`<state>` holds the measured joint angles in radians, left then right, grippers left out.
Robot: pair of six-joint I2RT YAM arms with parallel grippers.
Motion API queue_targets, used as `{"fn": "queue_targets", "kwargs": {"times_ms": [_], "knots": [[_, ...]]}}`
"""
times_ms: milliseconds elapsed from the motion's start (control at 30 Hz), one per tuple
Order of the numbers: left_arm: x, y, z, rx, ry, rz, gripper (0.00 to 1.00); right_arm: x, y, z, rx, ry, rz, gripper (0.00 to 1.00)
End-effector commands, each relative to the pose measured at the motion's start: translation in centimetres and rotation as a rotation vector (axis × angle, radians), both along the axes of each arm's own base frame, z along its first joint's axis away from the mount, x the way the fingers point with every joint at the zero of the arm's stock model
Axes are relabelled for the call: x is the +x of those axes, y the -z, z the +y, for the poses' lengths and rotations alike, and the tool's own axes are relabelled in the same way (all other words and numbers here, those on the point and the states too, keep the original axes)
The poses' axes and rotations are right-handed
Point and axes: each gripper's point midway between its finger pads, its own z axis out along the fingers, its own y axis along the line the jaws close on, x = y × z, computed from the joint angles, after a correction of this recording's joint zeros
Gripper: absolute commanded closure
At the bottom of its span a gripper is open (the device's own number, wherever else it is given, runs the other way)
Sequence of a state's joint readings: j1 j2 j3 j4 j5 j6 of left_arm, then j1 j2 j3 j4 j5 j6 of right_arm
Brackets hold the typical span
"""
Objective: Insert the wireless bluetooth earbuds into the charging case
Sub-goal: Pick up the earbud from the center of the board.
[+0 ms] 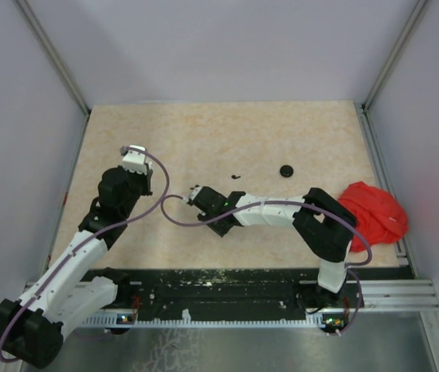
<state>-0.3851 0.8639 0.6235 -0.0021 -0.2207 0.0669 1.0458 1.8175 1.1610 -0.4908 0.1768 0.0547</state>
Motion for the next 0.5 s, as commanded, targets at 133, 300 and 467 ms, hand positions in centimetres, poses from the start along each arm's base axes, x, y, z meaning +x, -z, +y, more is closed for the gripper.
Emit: {"fn": "queue_targets", "kwargs": {"times_ms": [133,300,467], "knots": [[0.3,-0.6,0.1,-0.019,-0.011,-0.023,0.99,1.4,-1.9,2.9,0.055,-0.022,-0.068,0.71],[0.3,-0.6,0.0,-0.02,-0.006,-0.021,0.99,1.1,-1.2,2.8,0.038,-0.029,-0.048,0.73],[0.3,-0.5,-0.2,-0.024,0.005,-0.02,0.99,0.7,-1.0,2.6,0.021,-0.037,-0.027,0.73]]}}
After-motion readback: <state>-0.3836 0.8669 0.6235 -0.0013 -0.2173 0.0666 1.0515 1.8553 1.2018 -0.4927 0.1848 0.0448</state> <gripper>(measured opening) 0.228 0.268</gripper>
